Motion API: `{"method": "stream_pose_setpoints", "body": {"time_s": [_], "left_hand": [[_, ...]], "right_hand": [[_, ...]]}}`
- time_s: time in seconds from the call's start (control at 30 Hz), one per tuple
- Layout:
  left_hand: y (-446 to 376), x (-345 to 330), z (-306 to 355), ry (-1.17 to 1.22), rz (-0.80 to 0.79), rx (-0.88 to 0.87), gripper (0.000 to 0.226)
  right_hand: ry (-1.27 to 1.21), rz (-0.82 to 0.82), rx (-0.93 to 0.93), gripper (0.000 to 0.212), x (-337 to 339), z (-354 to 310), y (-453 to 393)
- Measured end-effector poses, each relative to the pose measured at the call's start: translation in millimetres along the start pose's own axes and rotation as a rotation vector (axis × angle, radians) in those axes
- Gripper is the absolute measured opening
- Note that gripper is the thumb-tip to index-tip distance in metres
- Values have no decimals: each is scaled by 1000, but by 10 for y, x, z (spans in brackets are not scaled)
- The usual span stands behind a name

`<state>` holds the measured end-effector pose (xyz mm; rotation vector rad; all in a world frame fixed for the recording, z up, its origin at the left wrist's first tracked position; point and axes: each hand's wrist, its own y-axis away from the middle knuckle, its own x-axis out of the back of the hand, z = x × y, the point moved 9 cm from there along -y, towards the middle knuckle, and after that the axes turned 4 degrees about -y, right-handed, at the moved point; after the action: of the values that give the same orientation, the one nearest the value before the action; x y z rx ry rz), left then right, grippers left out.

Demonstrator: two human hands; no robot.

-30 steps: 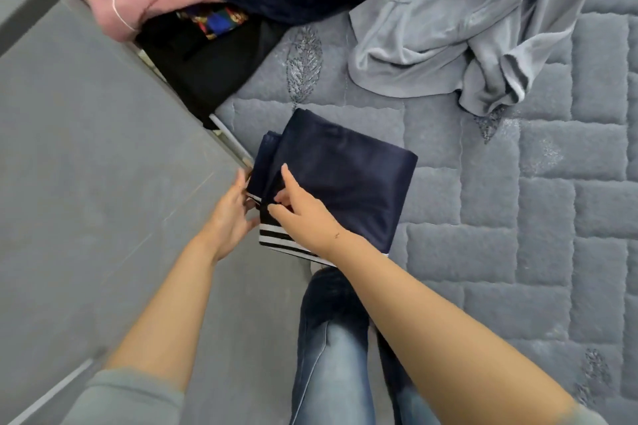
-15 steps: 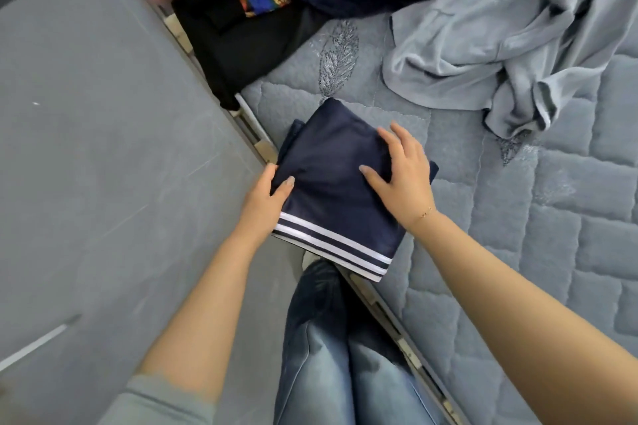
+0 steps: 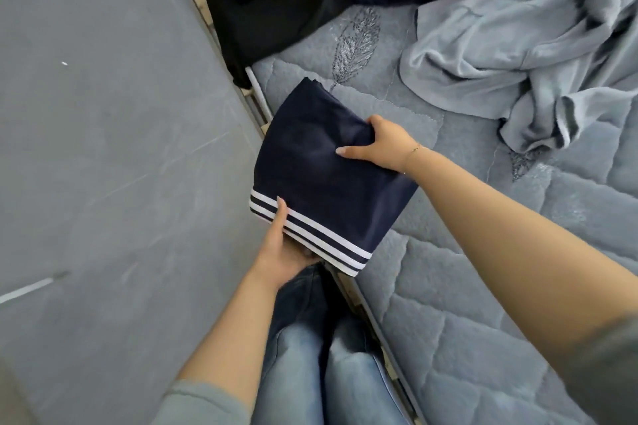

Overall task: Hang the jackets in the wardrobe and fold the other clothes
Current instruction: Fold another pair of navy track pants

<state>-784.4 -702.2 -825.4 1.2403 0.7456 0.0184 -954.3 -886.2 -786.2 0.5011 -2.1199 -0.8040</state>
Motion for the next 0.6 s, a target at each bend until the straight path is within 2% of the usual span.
{"method": "stream_pose_setpoints", "body": {"time_s": [0.07,0.13,0.23,0.33,0.47,0.6], "left_hand": [[-30,-123,-166,59,-41,-52,71],[-52,-167,-180,94,23,-96,68],[25,-58,-127,147,75,-145,64],[353,142,6,139,141,-188,64],[1114,410,263,151,115,-257,51],[2114,666,528,184,33,-372,50]], "right_hand": [[-41,-59,-26,78,-26,7,1],[-101,-126,-77,80,-36,25,58],[-317,-263,-176,84,-165,-21,322],[-540,-431,-230,74,-411,-208,692],[-686,-480,-161,55,-686,-739,1150],[-664,-564,-118,63,-1001,-1616,1717]]}}
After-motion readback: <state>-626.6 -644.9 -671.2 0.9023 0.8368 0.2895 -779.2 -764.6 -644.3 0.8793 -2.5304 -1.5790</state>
